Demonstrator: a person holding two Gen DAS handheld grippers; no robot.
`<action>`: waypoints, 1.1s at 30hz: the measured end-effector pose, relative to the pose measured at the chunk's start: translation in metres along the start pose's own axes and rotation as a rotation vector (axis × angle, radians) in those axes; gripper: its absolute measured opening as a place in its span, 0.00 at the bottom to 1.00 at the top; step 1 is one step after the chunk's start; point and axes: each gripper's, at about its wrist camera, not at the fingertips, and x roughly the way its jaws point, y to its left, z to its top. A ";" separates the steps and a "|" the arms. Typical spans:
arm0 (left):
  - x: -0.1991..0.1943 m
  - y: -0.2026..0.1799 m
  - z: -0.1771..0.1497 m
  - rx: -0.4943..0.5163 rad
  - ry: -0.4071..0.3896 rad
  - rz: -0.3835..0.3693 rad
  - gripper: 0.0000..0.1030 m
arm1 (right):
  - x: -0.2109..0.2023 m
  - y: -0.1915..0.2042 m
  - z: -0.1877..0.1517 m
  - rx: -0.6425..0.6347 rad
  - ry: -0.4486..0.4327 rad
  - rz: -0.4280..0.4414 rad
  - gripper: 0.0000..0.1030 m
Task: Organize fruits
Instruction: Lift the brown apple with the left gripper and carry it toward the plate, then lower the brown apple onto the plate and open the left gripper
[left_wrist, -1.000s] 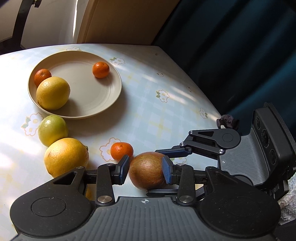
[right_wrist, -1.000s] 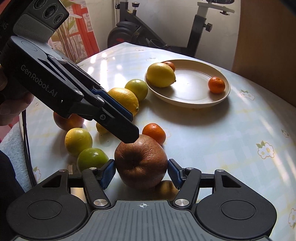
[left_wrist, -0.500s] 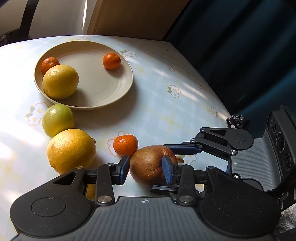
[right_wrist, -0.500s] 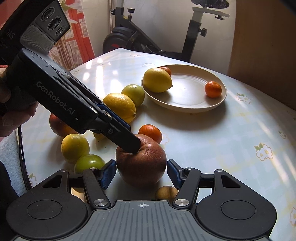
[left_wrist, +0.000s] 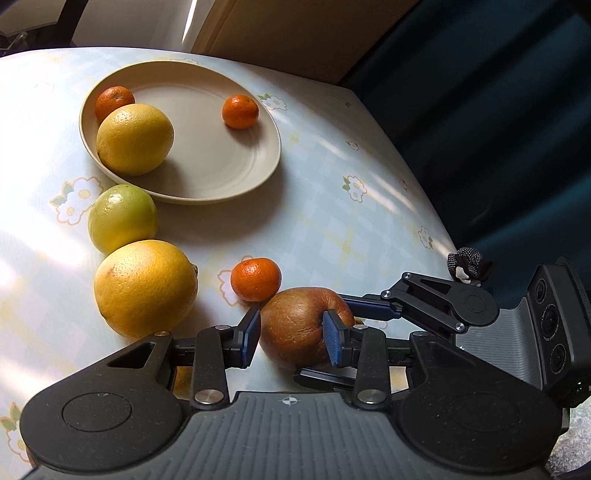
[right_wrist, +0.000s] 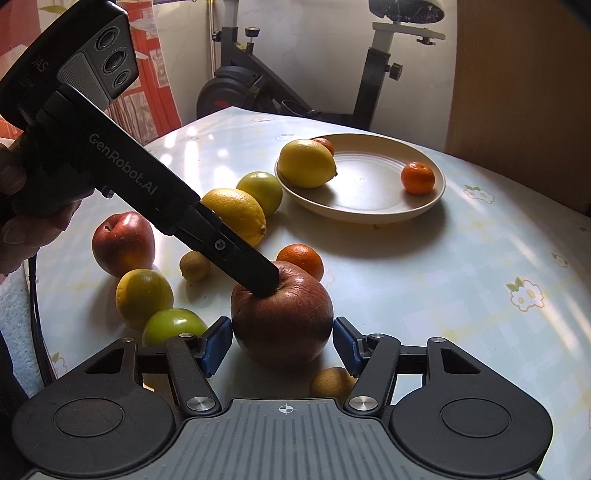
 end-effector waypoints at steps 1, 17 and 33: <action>0.000 0.000 0.000 -0.004 -0.001 -0.004 0.36 | 0.000 0.000 -0.001 0.002 -0.005 -0.001 0.54; -0.031 -0.024 0.032 0.083 -0.106 0.011 0.31 | -0.024 -0.020 0.044 0.006 -0.117 0.002 0.53; -0.044 0.001 0.137 0.117 -0.211 0.127 0.31 | 0.039 -0.067 0.148 -0.057 -0.188 -0.010 0.53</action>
